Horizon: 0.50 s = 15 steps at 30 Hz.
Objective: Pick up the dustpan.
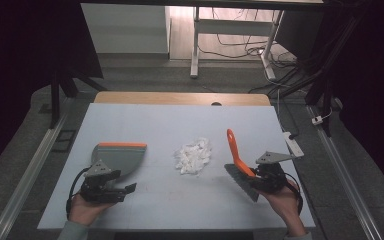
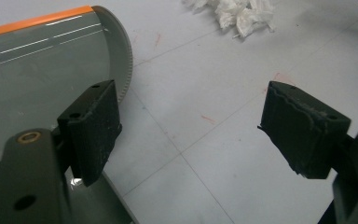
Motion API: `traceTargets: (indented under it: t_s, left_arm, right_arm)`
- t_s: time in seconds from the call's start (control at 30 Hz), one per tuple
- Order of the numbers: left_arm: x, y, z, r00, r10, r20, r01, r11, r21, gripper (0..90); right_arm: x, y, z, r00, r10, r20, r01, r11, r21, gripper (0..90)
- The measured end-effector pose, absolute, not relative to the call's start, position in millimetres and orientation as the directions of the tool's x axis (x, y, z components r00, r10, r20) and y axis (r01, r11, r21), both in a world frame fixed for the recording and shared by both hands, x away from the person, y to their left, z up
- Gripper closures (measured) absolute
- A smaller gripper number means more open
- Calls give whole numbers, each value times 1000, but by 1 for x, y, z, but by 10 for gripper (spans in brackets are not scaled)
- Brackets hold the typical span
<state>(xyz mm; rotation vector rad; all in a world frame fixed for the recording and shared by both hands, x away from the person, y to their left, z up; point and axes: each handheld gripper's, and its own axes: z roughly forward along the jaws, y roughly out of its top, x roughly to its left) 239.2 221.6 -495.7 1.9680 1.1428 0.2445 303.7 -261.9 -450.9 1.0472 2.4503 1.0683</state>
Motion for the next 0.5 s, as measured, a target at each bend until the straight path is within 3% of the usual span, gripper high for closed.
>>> traceTargets:
  t_s: [0.5]
  left_arm:
    - [239,223,-495,561,795,-230,632,-232,740,210]
  right_arm:
    - [303,-261,-450,-700,713,33,506,464,727,703]
